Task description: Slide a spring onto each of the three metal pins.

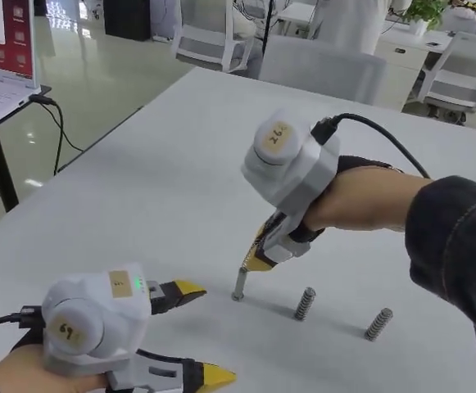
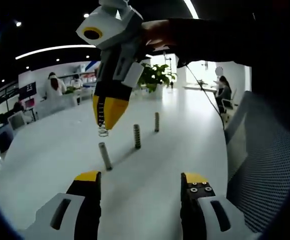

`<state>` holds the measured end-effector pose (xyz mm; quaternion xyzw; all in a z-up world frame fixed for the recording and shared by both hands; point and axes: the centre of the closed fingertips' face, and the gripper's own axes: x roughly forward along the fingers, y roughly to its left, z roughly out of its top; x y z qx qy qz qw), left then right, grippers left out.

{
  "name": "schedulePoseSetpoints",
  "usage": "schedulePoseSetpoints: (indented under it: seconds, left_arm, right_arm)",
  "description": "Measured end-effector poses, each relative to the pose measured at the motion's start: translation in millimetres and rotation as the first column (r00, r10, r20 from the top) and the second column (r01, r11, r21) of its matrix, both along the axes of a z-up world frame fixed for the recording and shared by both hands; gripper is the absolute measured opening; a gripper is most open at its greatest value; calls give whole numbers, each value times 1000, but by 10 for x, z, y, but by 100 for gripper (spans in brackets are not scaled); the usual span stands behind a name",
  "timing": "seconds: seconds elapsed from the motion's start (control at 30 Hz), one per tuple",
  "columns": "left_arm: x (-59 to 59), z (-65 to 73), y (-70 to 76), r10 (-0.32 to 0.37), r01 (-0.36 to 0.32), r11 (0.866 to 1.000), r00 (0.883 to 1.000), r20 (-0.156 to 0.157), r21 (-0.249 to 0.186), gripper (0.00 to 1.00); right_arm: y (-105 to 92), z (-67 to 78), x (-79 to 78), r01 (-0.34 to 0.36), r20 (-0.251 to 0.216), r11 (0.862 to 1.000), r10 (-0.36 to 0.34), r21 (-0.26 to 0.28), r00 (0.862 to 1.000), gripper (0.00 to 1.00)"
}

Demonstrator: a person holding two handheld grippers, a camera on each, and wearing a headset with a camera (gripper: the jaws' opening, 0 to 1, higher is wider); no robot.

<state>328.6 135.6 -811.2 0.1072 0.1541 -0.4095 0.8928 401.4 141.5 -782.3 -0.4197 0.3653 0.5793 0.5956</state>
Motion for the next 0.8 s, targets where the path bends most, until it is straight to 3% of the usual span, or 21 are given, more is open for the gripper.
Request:
schedulePoseSetpoints:
  seconds: [0.8]
  left_arm:
    - [4,-57,80,10,-10,1000,1000,-5,-7,56]
  right_arm:
    - [49,-247,56,-17,-28,997,15,-79,1000,9]
